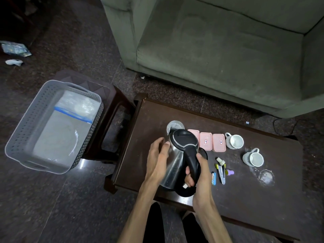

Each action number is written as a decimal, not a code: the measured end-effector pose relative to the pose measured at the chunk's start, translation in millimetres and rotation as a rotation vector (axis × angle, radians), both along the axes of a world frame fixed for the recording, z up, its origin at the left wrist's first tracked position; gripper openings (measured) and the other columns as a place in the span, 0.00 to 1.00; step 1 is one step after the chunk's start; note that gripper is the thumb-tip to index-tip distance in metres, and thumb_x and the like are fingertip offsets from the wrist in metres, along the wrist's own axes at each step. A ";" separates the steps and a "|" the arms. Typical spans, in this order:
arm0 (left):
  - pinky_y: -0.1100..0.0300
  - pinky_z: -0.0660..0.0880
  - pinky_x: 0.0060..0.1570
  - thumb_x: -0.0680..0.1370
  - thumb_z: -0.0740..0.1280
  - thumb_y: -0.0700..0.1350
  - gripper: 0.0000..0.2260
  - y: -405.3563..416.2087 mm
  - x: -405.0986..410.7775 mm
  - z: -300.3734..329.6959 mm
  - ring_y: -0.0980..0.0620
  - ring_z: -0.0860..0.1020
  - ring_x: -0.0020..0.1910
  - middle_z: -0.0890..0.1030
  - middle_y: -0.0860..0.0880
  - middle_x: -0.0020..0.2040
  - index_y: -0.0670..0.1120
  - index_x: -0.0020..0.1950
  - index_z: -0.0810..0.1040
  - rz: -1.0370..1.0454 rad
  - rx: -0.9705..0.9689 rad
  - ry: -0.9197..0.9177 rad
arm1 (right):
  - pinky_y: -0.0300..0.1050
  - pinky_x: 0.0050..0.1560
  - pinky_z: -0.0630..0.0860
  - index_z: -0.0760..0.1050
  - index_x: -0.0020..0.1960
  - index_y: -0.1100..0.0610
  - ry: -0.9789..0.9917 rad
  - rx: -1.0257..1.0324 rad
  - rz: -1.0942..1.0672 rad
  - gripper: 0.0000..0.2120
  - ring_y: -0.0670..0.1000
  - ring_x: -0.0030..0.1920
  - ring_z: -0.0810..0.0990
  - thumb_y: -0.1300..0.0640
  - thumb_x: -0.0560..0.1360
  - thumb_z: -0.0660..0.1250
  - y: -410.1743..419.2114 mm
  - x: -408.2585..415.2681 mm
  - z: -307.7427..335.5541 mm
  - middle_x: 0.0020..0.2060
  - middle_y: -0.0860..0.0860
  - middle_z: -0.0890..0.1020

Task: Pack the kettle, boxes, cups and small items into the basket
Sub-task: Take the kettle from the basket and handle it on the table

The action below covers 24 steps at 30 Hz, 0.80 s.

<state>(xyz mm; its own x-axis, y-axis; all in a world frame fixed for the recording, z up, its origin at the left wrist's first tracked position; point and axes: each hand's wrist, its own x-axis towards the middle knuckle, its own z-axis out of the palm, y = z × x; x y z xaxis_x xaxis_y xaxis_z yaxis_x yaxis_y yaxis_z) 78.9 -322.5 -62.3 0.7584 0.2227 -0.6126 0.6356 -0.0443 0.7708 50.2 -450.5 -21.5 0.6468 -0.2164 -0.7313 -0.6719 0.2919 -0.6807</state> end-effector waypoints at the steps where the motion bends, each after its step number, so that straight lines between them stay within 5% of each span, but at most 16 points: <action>1: 0.69 0.72 0.55 0.82 0.62 0.57 0.19 1.2 -2.4 0.5 0.63 0.78 0.57 0.77 0.51 0.70 0.54 0.73 0.74 0.029 -0.009 -0.013 | 0.40 0.26 0.62 0.75 0.27 0.52 -0.014 -0.004 0.022 0.25 0.49 0.21 0.61 0.34 0.73 0.65 -0.9 -1.3 0.1 0.28 0.57 0.68; 6: 0.78 0.72 0.47 0.83 0.65 0.53 0.17 19.4 -10.4 12.2 0.72 0.78 0.50 0.78 0.52 0.66 0.52 0.71 0.75 0.169 -0.060 -0.089 | 0.39 0.24 0.61 0.73 0.29 0.56 -0.104 -0.006 0.140 0.25 0.49 0.21 0.61 0.37 0.72 0.66 5.9 5.4 9.4 0.24 0.53 0.70; 13: 0.48 0.70 0.74 0.74 0.63 0.68 0.27 81.7 -13.3 47.7 0.58 0.76 0.68 0.78 0.54 0.68 0.56 0.68 0.79 0.407 -0.076 -0.225 | 0.38 0.23 0.59 0.72 0.28 0.59 -0.241 -0.005 0.459 0.28 0.49 0.20 0.59 0.36 0.71 0.66 53.6 36.0 38.6 0.18 0.52 0.64; 19: 0.35 0.71 0.67 0.73 0.61 0.74 0.37 177.7 -16.0 90.4 0.39 0.79 0.62 0.81 0.36 0.59 0.42 0.61 0.81 0.474 0.051 -0.367 | 0.39 0.24 0.58 0.72 0.25 0.58 -0.419 0.065 0.745 0.27 0.48 0.19 0.60 0.38 0.73 0.65 146.5 65.2 65.1 0.19 0.56 0.66; 24: 0.33 0.72 0.65 0.75 0.64 0.67 0.28 247.2 -23.2 116.7 0.42 0.79 0.61 0.80 0.34 0.59 0.44 0.60 0.82 0.541 0.142 -0.426 | 0.37 0.23 0.61 0.73 0.27 0.62 -0.540 0.151 0.865 0.29 0.47 0.18 0.62 0.40 0.76 0.65 222.4 77.0 68.5 0.16 0.49 0.67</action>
